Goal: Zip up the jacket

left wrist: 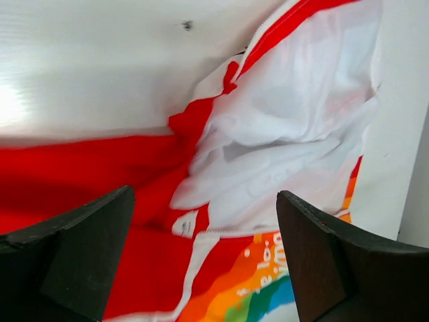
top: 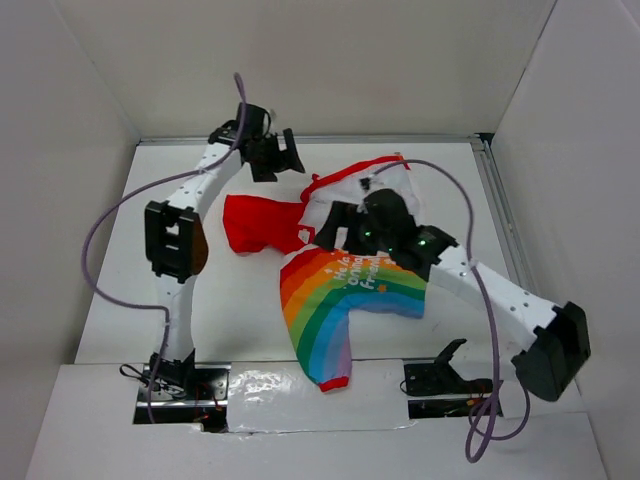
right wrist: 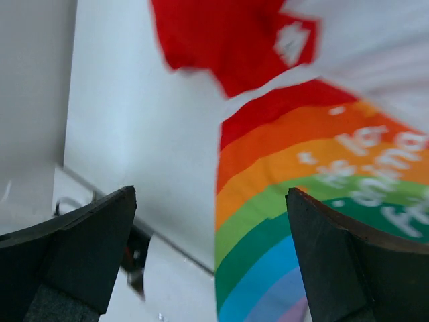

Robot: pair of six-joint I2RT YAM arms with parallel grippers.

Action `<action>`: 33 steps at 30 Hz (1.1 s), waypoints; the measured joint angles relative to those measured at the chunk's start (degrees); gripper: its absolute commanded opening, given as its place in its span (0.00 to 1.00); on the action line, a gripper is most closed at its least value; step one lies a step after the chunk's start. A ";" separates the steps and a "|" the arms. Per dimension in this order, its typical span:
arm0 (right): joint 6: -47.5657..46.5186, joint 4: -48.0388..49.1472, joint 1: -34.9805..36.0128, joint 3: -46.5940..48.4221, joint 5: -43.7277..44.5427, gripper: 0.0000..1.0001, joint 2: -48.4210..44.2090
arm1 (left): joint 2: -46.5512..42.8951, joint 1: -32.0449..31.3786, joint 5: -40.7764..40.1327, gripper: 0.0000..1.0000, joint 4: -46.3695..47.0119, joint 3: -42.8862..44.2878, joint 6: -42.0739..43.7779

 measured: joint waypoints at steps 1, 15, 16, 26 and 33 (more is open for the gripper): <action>0.04 -0.17 -3.19 -0.90 1.03 1.00 -2.16 | -2.56 1.03 -0.31 0.99 0.15 -1.62 0.02; -4.61 -8.92 -32.61 21.40 7.39 1.00 36.28 | -41.11 -25.05 1.42 0.99 8.28 -62.38 -10.97; -4.96 -9.22 -33.48 23.12 7.54 1.00 38.40 | -40.22 -26.93 1.68 0.99 8.22 -64.04 -12.00; -4.55 -8.24 -31.17 12.61 8.92 1.00 35.32 | -22.10 -21.03 4.24 0.99 9.66 -54.66 -15.04; 1.01 -7.34 -19.30 -4.24 7.96 1.00 22.60 | -11.43 -9.22 7.34 0.99 7.50 -40.13 -13.38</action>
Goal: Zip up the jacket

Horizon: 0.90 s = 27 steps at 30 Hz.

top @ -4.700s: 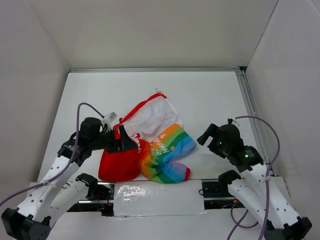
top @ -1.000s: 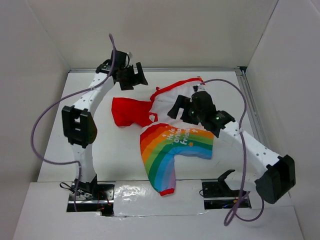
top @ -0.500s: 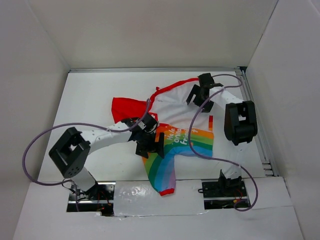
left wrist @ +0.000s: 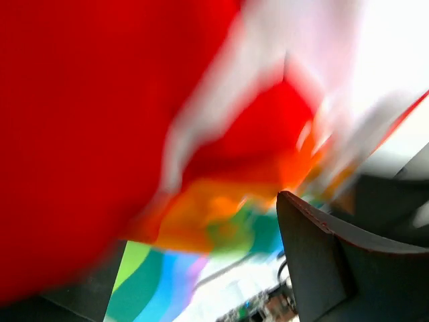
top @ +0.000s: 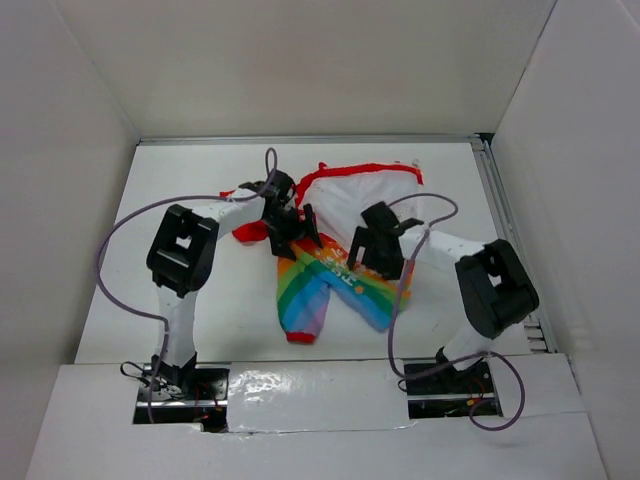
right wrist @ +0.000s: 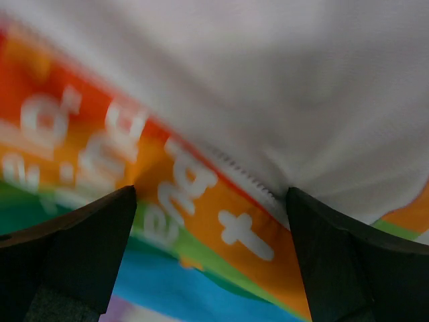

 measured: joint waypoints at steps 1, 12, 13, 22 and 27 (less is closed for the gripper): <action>1.25 0.35 3.26 -1.99 -0.48 1.00 -1.77 | 1.99 1.66 0.07 0.99 -0.39 3.21 0.81; 8.66 -1.31 28.96 2.21 -2.89 1.00 -4.96 | 21.38 6.80 -3.37 0.99 -5.16 38.51 13.94; 8.61 -1.68 28.02 2.89 -2.16 1.00 -6.01 | 21.03 6.78 -3.56 0.99 -5.31 38.38 14.47; 7.50 -3.85 2.43 -3.93 2.16 1.00 -28.22 | 0.46 9.16 -4.00 0.99 -4.02 23.02 17.97; 5.55 -5.92 -17.84 -12.48 3.39 1.00 -32.46 | -22.64 7.82 -5.01 0.99 2.08 0.33 16.46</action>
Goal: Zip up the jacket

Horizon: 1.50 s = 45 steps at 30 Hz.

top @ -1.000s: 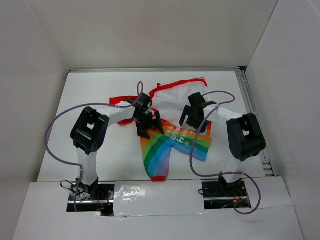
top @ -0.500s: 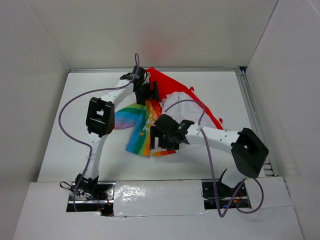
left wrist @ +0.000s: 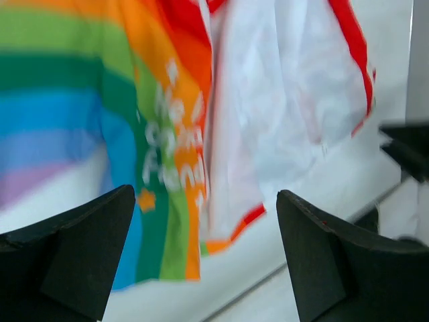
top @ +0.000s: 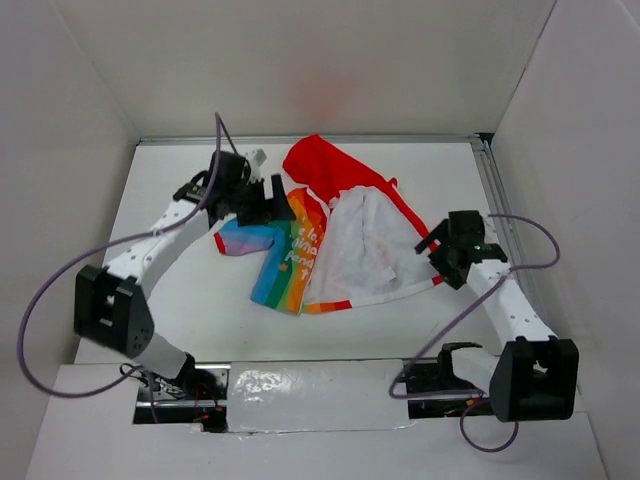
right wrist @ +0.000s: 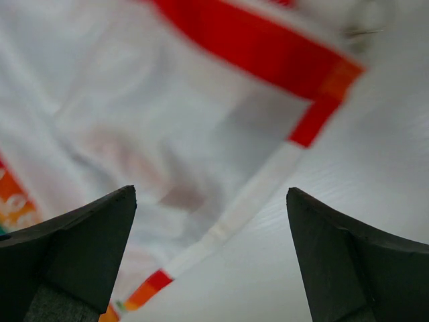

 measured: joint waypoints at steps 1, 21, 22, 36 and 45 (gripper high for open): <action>-0.74 0.00 -3.96 -1.36 -0.15 1.00 0.22 | -4.42 -0.50 0.11 0.99 1.66 -5.31 -1.03; -8.33 8.92 -26.29 -3.78 -10.12 0.85 16.70 | -31.93 -9.33 0.22 0.99 6.43 -44.78 -14.01; -8.31 9.29 -25.99 -3.26 -10.10 0.82 17.42 | -31.93 -9.35 -0.09 0.99 6.23 -44.78 -14.53; -8.15 7.13 -19.71 -0.22 -4.39 0.00 13.94 | -35.87 -9.38 -2.86 0.99 3.89 -44.44 -16.26; -10.64 1.77 -0.33 7.93 4.55 0.00 2.73 | -36.26 -9.38 -3.69 0.99 2.29 -44.44 -16.57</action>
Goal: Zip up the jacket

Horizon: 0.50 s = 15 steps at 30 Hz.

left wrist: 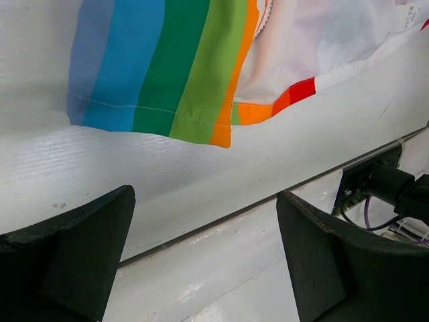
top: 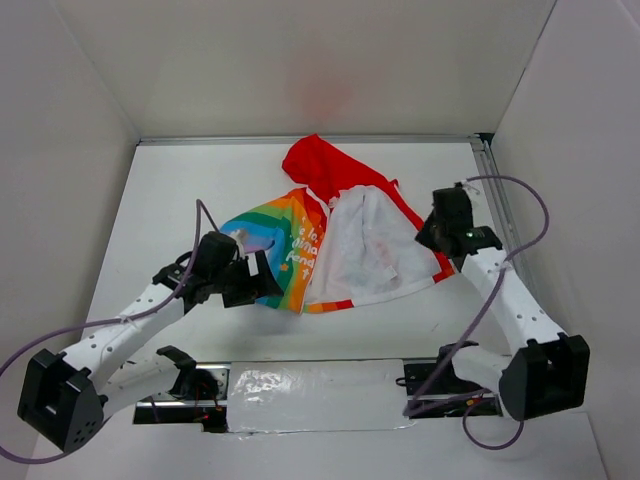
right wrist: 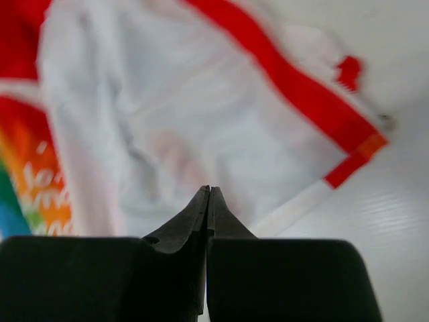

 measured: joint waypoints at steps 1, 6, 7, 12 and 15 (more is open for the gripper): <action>-0.63 -0.42 3.74 0.68 1.22 0.00 -0.70 | -0.24 0.02 -0.11 0.99 -0.02 0.00 -0.02; -0.90 -2.23 21.97 2.71 3.58 0.07 -1.16 | -1.11 0.42 0.02 0.99 -0.17 0.00 -0.09; -0.46 -2.71 22.16 2.71 3.82 0.48 -0.83 | -1.14 0.48 0.17 0.99 -0.20 0.00 -0.07; -2.64 -2.14 6.23 1.36 4.74 0.98 1.88 | -1.51 0.79 0.57 0.99 -0.24 -0.20 0.02; -8.59 0.59 -3.32 0.94 4.81 0.98 6.10 | -2.34 0.90 1.05 0.99 0.20 -1.29 0.17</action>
